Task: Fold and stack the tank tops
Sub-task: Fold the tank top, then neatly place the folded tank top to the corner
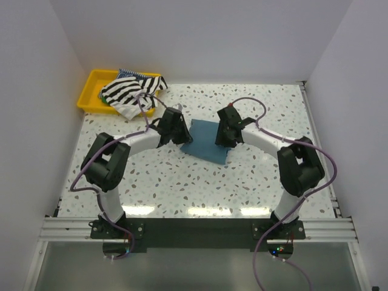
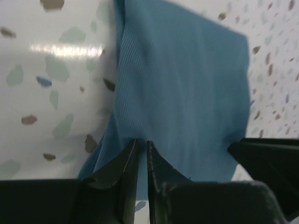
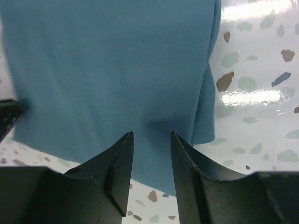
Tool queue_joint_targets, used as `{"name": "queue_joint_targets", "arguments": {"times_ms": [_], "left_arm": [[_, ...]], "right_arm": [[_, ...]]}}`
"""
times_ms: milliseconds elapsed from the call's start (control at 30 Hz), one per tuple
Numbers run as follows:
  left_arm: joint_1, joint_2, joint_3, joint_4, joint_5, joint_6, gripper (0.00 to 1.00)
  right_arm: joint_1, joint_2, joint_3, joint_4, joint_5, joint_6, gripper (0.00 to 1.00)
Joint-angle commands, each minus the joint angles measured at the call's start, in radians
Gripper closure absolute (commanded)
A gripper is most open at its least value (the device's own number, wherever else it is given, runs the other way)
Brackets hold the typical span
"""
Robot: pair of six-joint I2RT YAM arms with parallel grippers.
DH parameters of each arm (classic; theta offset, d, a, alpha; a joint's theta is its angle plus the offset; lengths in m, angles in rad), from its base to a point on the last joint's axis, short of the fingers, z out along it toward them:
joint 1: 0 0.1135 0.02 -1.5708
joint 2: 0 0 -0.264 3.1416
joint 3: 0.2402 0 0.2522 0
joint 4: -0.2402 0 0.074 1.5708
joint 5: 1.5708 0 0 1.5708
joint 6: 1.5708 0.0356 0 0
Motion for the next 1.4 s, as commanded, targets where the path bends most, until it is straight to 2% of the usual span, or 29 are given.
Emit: {"name": "queue_joint_targets", "arguments": {"times_ms": [0, 200, 367, 633, 767, 900, 1067, 1267, 1367], "left_arm": [[-0.035, -0.063, -0.139, 0.040, -0.089, -0.021, 0.84], [-0.100, -0.083, -0.277, 0.057, -0.101, -0.061, 0.96], [-0.123, -0.123, -0.311, 0.083, -0.091, -0.071, 0.96], [-0.124, -0.259, -0.219, -0.069, -0.112, 0.037, 0.81], [-0.121, -0.284, -0.188, -0.118, -0.149, 0.060, 0.73], [-0.111, -0.295, -0.181, -0.120, -0.120, 0.049, 0.71], [-0.094, -0.361, -0.202, -0.146, -0.136, 0.017, 0.60], [-0.048, -0.436, -0.254, -0.158, -0.144, 0.006, 0.58], [-0.042, -0.444, -0.263, -0.167, -0.126, 0.008, 0.58]], "right_arm": [[-0.019, 0.040, -0.040, 0.036, 0.009, 0.026, 0.60], [-0.065, 0.045, -0.137, 0.056, 0.009, 0.026, 0.61], [-0.076, 0.008, -0.118, 0.039, -0.002, -0.005, 0.59], [-0.074, -0.161, -0.077, -0.057, 0.036, -0.035, 0.46], [-0.038, -0.198, -0.057, -0.059, 0.041, -0.049, 0.44], [0.025, -0.110, 0.074, -0.099, 0.078, -0.113, 0.43], [0.065, 0.066, 0.240, -0.160, 0.052, -0.227, 0.42], [0.098, 0.183, 0.293, -0.179, 0.064, -0.273, 0.34], [0.099, 0.216, 0.305, -0.182, 0.079, -0.267, 0.34]]}}
